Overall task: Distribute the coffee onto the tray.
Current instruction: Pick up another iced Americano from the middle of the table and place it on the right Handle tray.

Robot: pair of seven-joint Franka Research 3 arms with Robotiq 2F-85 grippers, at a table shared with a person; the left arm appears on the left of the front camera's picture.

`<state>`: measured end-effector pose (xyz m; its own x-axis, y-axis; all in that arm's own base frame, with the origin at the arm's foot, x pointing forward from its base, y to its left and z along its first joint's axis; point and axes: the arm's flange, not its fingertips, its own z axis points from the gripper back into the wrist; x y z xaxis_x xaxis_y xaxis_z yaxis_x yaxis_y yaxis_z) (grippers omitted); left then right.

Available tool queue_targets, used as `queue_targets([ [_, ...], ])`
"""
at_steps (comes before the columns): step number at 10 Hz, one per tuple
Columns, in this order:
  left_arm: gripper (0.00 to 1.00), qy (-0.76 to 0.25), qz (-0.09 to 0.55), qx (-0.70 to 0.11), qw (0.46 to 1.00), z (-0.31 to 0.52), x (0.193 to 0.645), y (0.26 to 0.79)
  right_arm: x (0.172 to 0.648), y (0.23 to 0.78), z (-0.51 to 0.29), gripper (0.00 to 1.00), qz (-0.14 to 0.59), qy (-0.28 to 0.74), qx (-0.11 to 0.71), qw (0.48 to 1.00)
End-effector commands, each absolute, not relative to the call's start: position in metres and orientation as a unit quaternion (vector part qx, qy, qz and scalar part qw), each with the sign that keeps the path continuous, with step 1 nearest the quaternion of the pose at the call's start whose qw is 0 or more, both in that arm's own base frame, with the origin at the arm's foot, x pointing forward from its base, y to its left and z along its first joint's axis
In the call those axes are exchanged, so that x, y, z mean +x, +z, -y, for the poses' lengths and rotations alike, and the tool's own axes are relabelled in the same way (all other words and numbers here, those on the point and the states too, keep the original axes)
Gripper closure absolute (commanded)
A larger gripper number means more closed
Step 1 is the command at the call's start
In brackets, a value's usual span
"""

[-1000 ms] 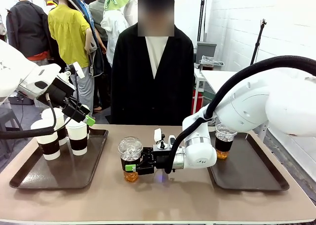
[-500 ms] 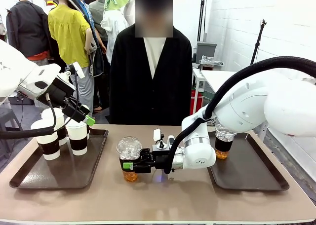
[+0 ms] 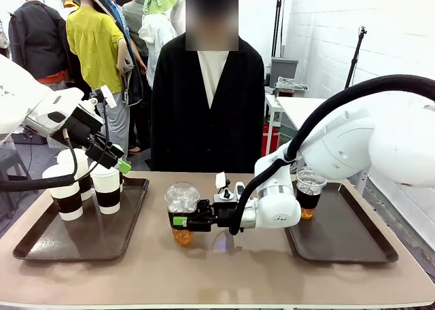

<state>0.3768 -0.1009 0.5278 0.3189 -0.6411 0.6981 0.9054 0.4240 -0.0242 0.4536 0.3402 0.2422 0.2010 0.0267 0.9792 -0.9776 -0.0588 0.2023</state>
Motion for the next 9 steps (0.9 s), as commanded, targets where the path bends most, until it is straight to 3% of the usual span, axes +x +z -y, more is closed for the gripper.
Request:
queue_targets([
  [1, 0.00, -0.499, 0.318, -0.222, 0.775, 0.099, 0.379, 0.525, 0.459, 0.285, -0.311, 0.39, 0.428, 0.462, 0.563, 0.536],
  [9, 0.00, -0.499, 0.318, -0.222, 0.775, 0.099, 0.379, 0.525, 0.462, 0.352, -0.140, 0.39, 0.449, 0.469, 0.525, 0.551],
])
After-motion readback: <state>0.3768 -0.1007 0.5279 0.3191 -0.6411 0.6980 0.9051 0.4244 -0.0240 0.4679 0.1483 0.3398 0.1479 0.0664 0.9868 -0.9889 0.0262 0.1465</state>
